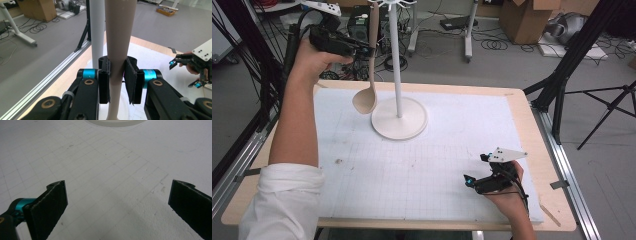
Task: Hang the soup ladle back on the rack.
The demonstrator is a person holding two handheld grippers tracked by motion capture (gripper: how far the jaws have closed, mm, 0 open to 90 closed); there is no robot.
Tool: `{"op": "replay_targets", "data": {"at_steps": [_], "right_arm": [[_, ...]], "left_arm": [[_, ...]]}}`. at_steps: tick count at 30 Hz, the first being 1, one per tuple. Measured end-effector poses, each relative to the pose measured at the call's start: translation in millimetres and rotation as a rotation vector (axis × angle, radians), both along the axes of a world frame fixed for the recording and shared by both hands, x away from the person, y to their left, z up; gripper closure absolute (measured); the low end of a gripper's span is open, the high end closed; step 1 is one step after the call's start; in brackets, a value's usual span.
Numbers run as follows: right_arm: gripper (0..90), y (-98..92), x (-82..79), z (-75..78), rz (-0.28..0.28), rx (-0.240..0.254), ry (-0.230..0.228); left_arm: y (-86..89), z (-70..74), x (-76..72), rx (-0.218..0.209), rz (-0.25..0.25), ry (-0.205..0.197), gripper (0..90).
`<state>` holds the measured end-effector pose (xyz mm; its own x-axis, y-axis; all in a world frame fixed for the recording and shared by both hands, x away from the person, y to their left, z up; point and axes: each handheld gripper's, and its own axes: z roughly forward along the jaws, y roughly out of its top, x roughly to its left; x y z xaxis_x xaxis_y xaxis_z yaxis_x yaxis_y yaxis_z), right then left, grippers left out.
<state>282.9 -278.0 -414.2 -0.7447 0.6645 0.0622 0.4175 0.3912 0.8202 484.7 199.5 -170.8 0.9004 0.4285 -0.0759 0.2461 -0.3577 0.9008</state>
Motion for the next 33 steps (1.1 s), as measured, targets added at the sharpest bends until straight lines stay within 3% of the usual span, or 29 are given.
{"op": "replay_targets", "data": {"at_steps": [12, 17, 20, 33], "right_arm": [[1.0, 0.8, -1.0, 0.3, -0.001, 0.002, 0.003], [1.0, 3.1, -1.2, -0.4, 0.006, -0.002, 0.004], [1.0, 4.0, -1.3, -0.8, 0.008, 0.0, 0.008], [1.0, 8.8, -1.2, -2.2, 0.018, -0.01, 0.011]], "left_arm": [[-0.8, -4.8, -1.1, 0.033, 0.018, 0.002, 73.1], [5.4, -8.8, -6.3, 0.038, 0.032, 0.009, 62.1], [11.2, -10.6, -11.6, 0.018, 0.042, 0.014, 56.0], [27.4, -21.4, -37.4, -0.006, 0.049, 0.018, 38.4]]}}
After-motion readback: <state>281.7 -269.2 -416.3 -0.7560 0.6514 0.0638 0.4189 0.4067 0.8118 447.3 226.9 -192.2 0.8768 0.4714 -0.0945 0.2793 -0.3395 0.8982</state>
